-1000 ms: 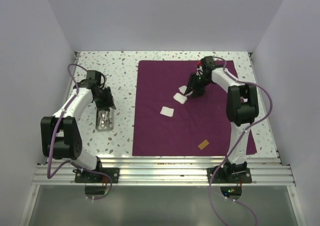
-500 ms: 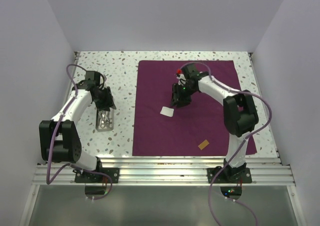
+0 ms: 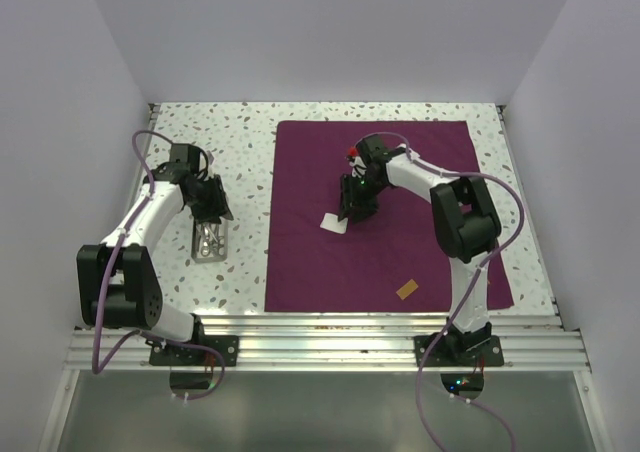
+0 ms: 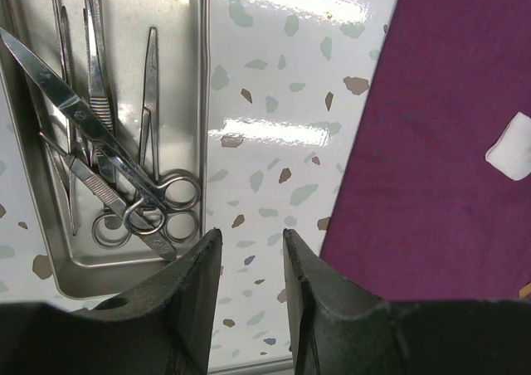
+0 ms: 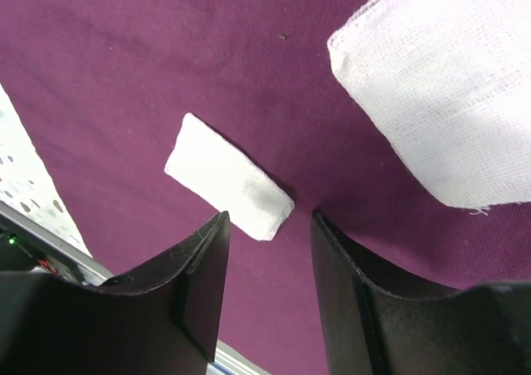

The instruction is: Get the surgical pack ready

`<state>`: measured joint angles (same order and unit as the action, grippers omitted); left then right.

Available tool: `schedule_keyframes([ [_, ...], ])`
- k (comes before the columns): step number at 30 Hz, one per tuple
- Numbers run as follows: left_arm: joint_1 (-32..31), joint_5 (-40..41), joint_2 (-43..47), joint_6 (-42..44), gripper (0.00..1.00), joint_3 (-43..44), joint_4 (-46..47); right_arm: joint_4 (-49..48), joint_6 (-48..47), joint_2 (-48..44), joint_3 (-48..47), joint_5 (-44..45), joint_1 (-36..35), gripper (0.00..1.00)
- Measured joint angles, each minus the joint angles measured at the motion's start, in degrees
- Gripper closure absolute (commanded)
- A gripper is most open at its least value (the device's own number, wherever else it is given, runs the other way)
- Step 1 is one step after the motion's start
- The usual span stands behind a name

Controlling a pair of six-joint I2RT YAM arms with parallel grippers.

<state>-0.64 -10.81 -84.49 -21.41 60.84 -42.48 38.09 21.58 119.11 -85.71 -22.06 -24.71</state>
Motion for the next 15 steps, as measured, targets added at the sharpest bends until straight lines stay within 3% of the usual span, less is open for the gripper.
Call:
schedule_keyframes([
  [12,0.0,-1.01,0.0,0.0,0.6,0.0,0.07,0.52,0.2,1.81,-2.6,2.19,-1.62,0.6],
  [15,0.0,-1.03,0.0,0.0,0.6,0.0,0.17,1.09,0.13,2.58,-3.72,3.28,-2.01,0.72],
])
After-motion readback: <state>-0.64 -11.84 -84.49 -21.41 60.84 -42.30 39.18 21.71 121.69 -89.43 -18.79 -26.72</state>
